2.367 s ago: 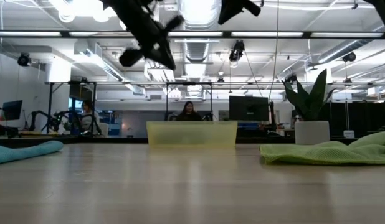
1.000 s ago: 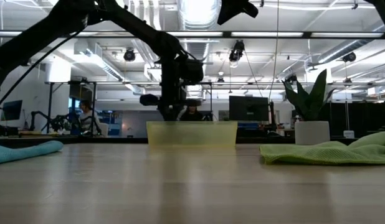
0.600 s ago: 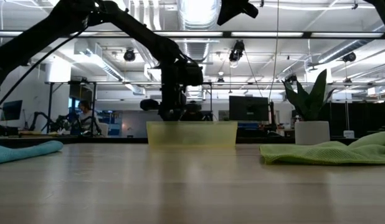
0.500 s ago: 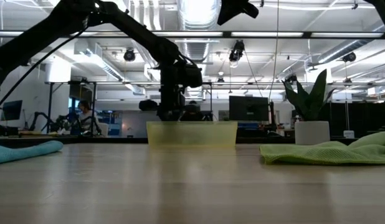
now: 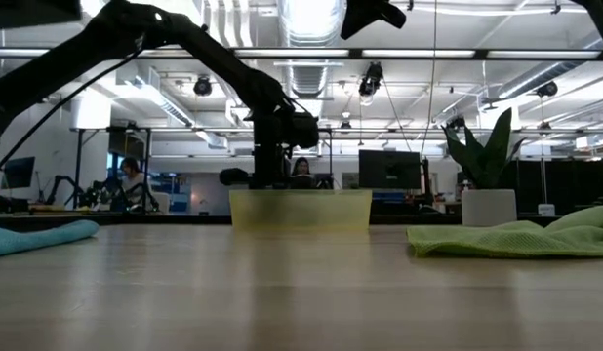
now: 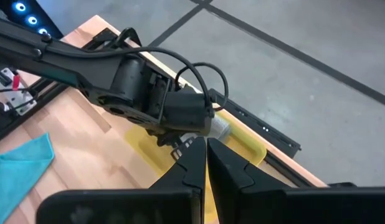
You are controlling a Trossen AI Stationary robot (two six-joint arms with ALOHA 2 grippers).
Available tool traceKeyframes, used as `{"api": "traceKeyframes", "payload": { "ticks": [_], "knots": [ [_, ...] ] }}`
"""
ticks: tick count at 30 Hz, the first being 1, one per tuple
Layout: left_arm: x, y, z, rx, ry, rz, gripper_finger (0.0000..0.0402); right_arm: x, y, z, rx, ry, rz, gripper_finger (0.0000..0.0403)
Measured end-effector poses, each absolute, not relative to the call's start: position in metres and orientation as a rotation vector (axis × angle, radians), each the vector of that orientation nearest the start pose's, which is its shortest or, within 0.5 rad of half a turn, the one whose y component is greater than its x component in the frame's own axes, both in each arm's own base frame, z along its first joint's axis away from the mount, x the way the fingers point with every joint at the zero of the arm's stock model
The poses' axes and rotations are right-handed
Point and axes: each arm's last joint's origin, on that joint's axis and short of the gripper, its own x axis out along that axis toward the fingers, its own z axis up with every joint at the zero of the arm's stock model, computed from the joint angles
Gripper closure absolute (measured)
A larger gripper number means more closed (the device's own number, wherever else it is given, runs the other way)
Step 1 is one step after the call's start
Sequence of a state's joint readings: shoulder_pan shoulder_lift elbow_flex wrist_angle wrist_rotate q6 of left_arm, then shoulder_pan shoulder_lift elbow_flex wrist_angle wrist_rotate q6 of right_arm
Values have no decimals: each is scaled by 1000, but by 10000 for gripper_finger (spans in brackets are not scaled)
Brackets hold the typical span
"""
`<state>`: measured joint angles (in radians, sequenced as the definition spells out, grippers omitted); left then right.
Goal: Fold microfiber towels
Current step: Put the gray microfiber cloth into the bin
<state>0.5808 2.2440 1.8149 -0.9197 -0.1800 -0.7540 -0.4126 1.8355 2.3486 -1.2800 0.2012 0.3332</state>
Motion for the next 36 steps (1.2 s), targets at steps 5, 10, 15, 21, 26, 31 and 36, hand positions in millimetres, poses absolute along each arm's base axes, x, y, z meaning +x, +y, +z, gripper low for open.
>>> {"api": "traceKeyframes", "payload": {
  "ticks": [5,10,15,21,26,31,36],
  "knots": [
    [377,253,169,-886,1061,1122,402,311,-142,464,388,677,-708,392],
    [378,248,168,-903,1085,1089,402,311,-142,464,388,676,-708,392],
    [378,243,171,-921,1110,1060,402,312,-143,465,367,673,-700,392],
    [374,237,177,-901,1166,1039,402,313,-143,466,348,664,-692,392],
    [373,235,189,-891,1131,1038,402,313,-144,466,341,652,-689,392],
    [375,239,201,-827,1028,1096,402,314,-144,466,332,655,-686,392],
    [373,248,188,-802,1034,1152,402,313,-144,466,329,664,-684,392]
  ]
}}
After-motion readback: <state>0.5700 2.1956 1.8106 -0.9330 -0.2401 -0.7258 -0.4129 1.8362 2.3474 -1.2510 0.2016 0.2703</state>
